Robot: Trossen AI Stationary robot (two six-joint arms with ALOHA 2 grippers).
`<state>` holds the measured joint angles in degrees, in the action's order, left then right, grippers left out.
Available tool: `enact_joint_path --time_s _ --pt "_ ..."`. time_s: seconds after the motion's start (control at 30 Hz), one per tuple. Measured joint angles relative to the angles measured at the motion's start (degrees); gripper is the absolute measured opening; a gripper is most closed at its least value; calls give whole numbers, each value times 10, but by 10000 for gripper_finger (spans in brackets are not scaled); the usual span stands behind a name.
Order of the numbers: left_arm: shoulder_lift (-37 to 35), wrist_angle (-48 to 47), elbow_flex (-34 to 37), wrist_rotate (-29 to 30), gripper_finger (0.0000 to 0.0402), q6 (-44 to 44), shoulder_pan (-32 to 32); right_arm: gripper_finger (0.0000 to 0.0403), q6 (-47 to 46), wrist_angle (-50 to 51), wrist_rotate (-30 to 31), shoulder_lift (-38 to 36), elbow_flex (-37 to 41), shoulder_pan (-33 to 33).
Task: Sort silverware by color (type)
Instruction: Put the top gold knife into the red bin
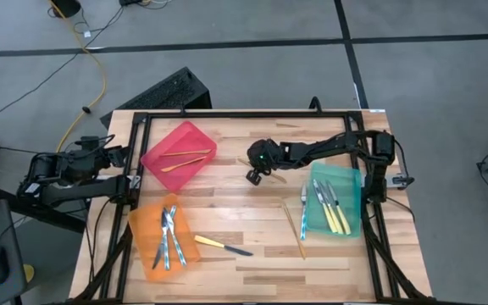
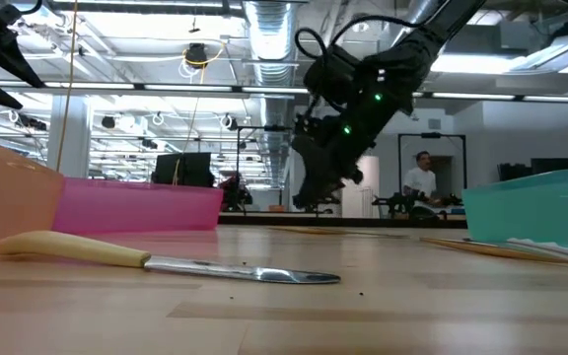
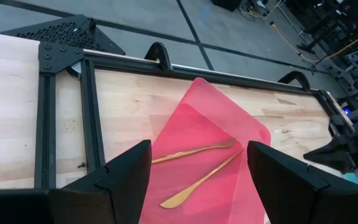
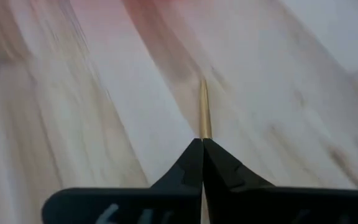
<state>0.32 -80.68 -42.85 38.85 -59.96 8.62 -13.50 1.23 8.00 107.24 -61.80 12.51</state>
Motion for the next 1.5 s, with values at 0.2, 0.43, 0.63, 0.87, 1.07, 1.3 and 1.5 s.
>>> enact_joint_path --time_s 0.2,0.43,0.63,0.87,1.07,1.3,1.5 --pt "0 0 0 0 247 0 0 54 34 -3 1 -1 -37 0" --pt "0 0 0 0 247 10 0 127 64 -7 -1 11 -40 10" --pt "0 0 0 2 247 10 0 204 75 -47 -6 53 -39 28" --pt "0 0 0 -2 247 11 0 221 80 -104 -5 107 -39 30" --pt "0 0 0 -6 247 19 0 207 63 -118 0 146 -37 25" --pt "0 -1 0 -10 247 19 0 188 28 -147 38 172 -18 4" --pt "0 -1 0 -15 247 19 0 172 -7 -181 80 173 2 -17"
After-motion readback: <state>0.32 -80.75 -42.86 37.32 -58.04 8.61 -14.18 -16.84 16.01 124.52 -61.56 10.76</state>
